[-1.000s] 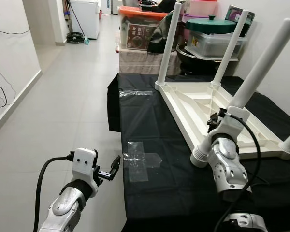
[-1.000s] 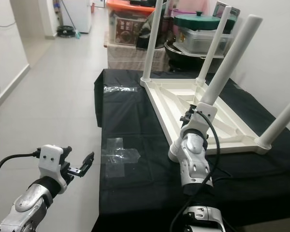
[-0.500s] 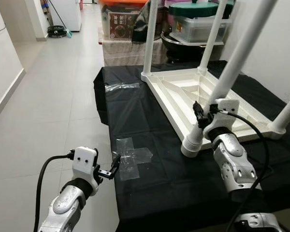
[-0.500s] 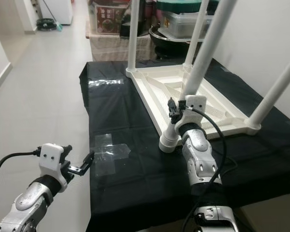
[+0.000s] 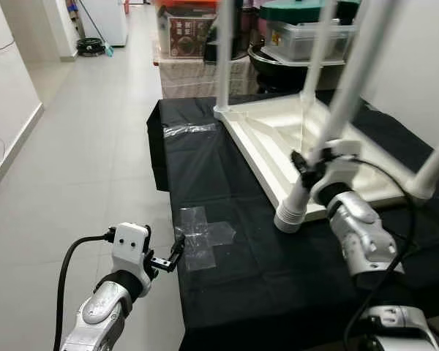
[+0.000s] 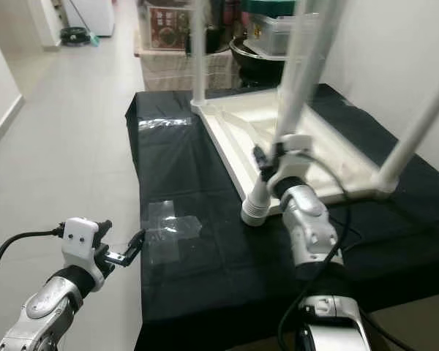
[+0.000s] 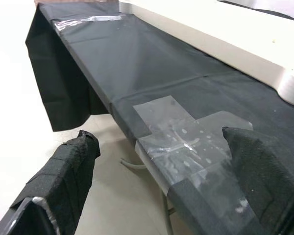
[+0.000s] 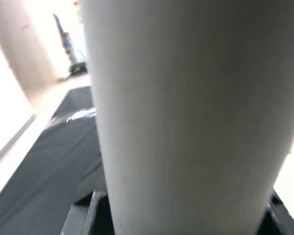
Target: Building children table
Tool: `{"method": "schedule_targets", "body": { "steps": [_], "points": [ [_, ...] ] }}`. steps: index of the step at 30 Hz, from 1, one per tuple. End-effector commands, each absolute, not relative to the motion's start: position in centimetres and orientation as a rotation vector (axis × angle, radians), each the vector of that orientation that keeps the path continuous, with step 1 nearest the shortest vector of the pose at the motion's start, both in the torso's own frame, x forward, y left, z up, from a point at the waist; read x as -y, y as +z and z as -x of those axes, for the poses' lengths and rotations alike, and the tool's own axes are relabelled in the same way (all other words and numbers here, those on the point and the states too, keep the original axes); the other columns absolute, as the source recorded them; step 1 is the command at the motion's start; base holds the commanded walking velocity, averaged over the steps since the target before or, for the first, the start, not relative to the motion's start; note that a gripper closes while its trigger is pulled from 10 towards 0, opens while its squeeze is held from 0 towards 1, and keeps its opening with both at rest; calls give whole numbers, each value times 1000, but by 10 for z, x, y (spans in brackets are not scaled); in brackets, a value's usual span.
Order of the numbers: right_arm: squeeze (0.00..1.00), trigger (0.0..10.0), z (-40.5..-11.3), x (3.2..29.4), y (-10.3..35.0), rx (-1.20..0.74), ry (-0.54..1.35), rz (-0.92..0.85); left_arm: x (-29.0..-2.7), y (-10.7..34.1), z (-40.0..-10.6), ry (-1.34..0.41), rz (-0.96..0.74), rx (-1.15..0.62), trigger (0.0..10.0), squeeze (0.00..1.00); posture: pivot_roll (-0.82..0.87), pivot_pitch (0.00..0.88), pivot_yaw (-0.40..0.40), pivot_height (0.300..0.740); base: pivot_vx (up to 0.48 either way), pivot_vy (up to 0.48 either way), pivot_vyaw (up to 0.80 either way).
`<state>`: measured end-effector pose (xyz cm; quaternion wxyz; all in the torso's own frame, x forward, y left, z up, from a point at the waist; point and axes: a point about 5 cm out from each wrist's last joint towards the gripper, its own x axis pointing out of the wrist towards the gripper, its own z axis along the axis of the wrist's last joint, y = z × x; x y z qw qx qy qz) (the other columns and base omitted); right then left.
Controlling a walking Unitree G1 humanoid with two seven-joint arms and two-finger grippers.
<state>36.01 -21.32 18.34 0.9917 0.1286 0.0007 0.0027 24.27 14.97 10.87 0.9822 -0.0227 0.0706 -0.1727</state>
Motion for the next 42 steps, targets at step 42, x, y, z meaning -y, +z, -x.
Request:
{"method": "schedule_targets", "body": {
  "steps": [42],
  "points": [
    [0,10000,-355,184,242,206,407,156,-150,106,-244,-354,26,-142,10000,0,78,0,-62,740,0,0,0]
  ]
}}
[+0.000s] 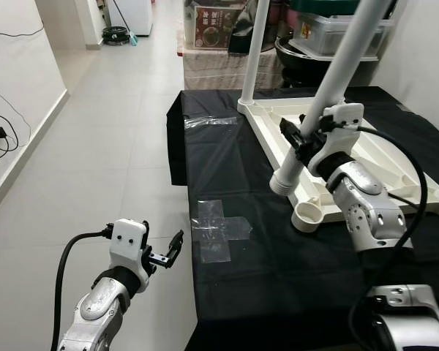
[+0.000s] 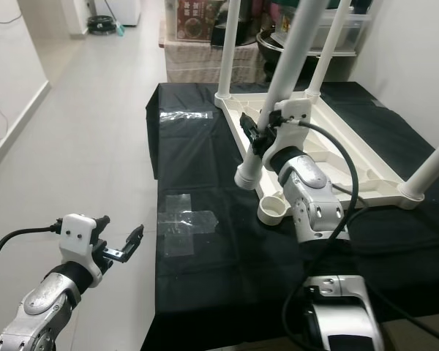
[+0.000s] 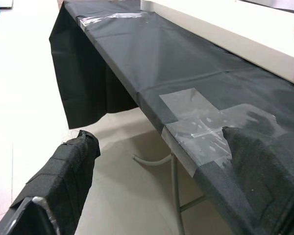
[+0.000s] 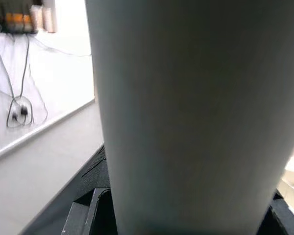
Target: Building children table
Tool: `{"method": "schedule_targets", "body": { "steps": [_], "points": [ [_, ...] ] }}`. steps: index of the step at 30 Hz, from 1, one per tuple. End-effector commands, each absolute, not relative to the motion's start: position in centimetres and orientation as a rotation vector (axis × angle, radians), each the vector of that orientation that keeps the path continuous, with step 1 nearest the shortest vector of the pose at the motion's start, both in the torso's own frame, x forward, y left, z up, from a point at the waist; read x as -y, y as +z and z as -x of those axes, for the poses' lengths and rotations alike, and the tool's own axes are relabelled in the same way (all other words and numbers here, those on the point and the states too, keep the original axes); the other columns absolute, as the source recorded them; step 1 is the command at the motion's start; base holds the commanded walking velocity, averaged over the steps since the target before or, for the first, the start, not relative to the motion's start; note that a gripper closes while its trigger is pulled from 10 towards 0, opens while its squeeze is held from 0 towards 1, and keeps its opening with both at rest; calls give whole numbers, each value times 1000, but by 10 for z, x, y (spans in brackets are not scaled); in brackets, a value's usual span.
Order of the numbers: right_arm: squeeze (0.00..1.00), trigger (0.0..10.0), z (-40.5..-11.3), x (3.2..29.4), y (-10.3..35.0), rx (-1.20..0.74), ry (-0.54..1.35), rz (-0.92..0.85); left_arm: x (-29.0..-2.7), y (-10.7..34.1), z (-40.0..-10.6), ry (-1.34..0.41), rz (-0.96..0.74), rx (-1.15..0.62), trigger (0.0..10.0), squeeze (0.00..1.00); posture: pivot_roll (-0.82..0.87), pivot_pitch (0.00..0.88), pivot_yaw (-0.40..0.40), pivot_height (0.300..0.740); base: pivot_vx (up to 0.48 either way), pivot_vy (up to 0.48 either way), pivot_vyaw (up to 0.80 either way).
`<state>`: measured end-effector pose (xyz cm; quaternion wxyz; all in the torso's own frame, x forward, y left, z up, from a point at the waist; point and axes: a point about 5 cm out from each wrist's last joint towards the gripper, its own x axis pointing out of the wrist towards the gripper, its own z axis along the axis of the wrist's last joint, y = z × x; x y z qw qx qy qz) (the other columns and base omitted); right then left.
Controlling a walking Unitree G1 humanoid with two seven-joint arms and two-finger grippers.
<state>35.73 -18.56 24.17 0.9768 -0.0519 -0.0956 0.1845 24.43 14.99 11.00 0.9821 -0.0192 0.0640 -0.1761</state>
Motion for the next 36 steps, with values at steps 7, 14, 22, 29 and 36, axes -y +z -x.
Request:
{"method": "schedule_targets", "body": {
  "steps": [7,14,22,29,36],
  "points": [
    [0,10000,-357,203,239,144,425,231,-149,106,-244,-356,30,-140,10000,0,80,0,-64,740,0,0,0],
    [0,10000,-356,214,232,104,412,221,-150,106,-242,-355,31,-145,10000,0,85,0,-65,740,0,0,0],
    [0,10000,-352,216,187,12,385,248,-154,108,-243,-350,19,-144,10000,0,99,0,-59,740,0,0,0],
    [0,10000,-357,224,179,9,308,306,-154,109,-242,-349,18,-141,10000,0,111,0,-66,740,0,0,0],
    [0,10000,-359,238,179,6,245,329,-156,108,-240,-344,16,-144,10000,0,111,0,-65,740,0,0,0]
  ]
}}
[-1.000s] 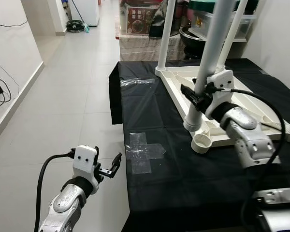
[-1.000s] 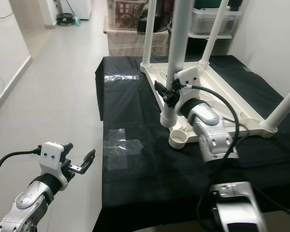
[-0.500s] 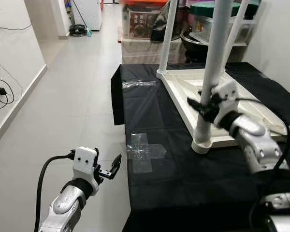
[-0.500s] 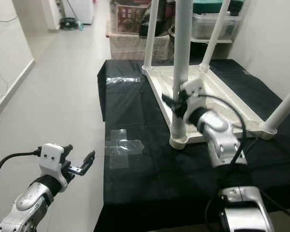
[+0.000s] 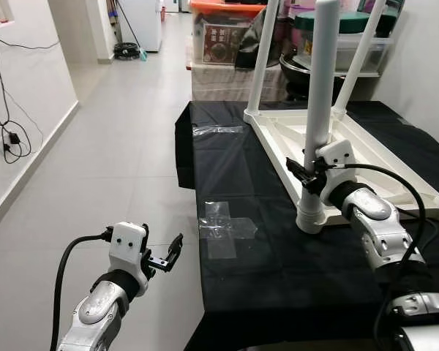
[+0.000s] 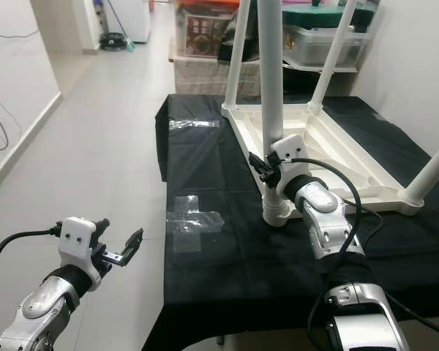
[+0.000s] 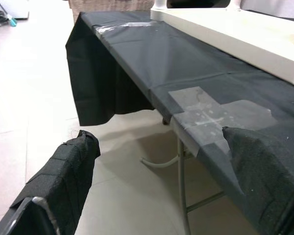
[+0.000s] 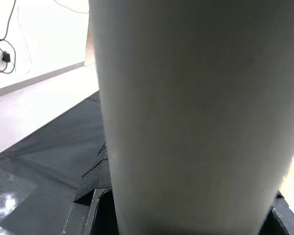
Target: Building children table
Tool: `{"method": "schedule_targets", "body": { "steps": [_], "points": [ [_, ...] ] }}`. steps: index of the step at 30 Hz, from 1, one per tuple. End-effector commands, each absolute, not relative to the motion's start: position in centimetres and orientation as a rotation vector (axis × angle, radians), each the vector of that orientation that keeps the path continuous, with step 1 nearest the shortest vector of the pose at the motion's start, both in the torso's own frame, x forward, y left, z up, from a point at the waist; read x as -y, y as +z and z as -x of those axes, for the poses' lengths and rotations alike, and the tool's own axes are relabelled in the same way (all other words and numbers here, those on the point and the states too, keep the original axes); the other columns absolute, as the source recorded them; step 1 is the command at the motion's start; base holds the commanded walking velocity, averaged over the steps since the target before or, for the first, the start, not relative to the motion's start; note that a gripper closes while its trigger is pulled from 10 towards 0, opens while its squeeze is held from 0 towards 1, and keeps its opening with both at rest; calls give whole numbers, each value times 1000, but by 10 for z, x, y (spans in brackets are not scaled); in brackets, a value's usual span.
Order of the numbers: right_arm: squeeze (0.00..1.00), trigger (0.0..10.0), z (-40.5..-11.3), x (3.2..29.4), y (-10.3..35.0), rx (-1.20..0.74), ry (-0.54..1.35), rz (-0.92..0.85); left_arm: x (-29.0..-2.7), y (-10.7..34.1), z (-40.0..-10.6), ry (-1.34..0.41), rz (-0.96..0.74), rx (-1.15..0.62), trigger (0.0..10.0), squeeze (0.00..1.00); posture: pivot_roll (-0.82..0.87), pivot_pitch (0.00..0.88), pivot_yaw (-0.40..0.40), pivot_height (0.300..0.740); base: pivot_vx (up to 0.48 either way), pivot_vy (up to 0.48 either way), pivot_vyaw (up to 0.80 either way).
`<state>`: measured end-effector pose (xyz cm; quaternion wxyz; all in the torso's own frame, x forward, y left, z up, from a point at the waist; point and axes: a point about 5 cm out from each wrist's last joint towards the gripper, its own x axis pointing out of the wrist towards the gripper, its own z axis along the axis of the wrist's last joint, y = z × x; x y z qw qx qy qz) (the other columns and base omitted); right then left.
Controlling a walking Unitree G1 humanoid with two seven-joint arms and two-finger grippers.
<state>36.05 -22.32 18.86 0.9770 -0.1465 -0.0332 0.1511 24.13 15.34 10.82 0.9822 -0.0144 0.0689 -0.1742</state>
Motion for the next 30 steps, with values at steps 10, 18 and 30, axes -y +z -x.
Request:
{"method": "schedule_targets", "body": {
  "steps": [10,18,30],
  "points": [
    [0,10000,-366,250,203,82,160,89,-155,109,-240,-349,20,-143,10000,0,108,0,-63,740,0,0,0],
    [0,10000,-373,264,207,64,82,-185,-155,109,-240,-351,21,-144,10000,0,107,0,-62,740,0,0,0],
    [0,10000,-369,255,197,96,104,142,-155,108,-241,-354,20,-142,10000,0,106,0,-58,740,0,0,0]
  ]
}}
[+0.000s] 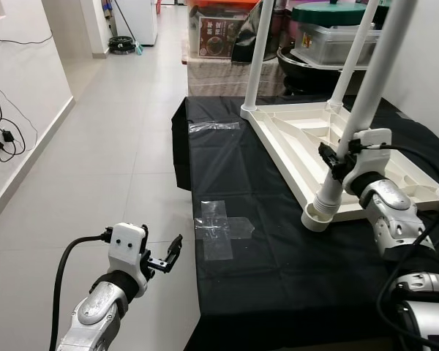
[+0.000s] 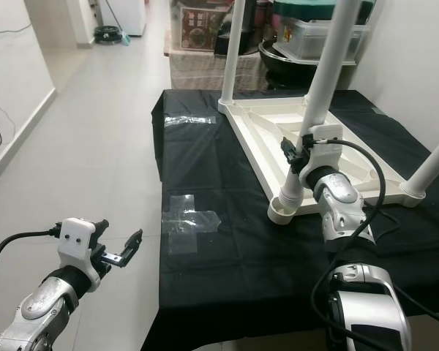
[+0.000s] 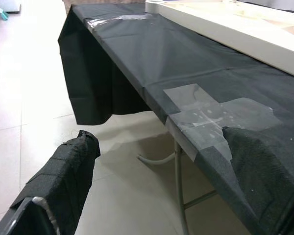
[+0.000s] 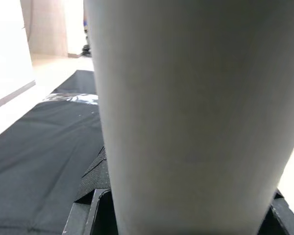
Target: Building children table
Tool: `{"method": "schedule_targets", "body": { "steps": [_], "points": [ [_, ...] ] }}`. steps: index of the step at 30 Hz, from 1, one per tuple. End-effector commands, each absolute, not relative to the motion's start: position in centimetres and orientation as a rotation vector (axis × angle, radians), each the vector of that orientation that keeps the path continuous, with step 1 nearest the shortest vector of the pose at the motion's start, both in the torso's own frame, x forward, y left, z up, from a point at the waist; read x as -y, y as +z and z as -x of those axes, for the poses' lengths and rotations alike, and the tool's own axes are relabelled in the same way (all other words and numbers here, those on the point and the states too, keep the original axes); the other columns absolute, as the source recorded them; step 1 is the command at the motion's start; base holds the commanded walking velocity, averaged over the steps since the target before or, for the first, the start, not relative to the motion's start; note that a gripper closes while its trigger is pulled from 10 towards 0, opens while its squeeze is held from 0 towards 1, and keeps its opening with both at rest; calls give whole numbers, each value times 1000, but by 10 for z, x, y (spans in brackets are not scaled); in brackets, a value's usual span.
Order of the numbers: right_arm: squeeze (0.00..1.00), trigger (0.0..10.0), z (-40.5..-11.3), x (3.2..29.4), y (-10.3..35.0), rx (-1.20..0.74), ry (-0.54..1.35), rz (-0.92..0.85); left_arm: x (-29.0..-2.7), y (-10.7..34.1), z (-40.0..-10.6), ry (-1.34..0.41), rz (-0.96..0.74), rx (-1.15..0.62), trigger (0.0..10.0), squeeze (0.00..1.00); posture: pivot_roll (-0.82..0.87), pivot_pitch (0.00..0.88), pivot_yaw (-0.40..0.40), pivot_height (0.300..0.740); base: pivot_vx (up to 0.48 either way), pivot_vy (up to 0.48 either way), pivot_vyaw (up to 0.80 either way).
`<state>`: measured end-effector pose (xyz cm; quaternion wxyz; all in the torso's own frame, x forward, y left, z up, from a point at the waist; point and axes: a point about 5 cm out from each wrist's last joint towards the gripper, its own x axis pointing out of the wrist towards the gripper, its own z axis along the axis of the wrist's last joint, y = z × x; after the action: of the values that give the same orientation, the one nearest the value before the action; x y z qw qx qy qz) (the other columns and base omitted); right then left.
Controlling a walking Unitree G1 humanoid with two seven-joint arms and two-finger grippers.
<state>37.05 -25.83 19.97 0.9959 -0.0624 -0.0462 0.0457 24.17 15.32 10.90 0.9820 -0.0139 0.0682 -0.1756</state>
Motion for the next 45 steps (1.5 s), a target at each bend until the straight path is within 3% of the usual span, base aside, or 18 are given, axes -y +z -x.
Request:
{"method": "schedule_targets", "body": {
  "steps": [1,18,27,31,36,41,45],
  "points": [
    [0,10000,-368,251,195,96,124,164,-154,109,-241,-355,20,-141,10000,0,108,0,-59,740,0,0,0],
    [0,10000,-356,218,179,91,259,152,-154,109,-243,-364,19,-141,10000,0,99,0,-52,740,0,0,0],
    [0,10000,-353,232,179,78,217,184,-154,108,-243,-362,20,-142,10000,0,90,0,-51,740,0,0,0],
    [0,10000,-361,250,208,156,111,94,-153,108,-243,-366,25,-143,10000,0,86,0,-50,740,0,0,0],
    [0,10000,-363,254,212,159,88,47,-152,108,-243,-366,25,-141,10000,0,89,0,-54,740,0,0,0],
    [0,10000,-361,253,207,141,99,75,-152,108,-243,-364,26,-141,10000,0,91,0,-55,740,0,0,0],
    [0,10000,-356,237,192,113,173,145,-152,108,-242,-363,28,-143,10000,0,88,0,-54,740,0,0,0]
  ]
}}
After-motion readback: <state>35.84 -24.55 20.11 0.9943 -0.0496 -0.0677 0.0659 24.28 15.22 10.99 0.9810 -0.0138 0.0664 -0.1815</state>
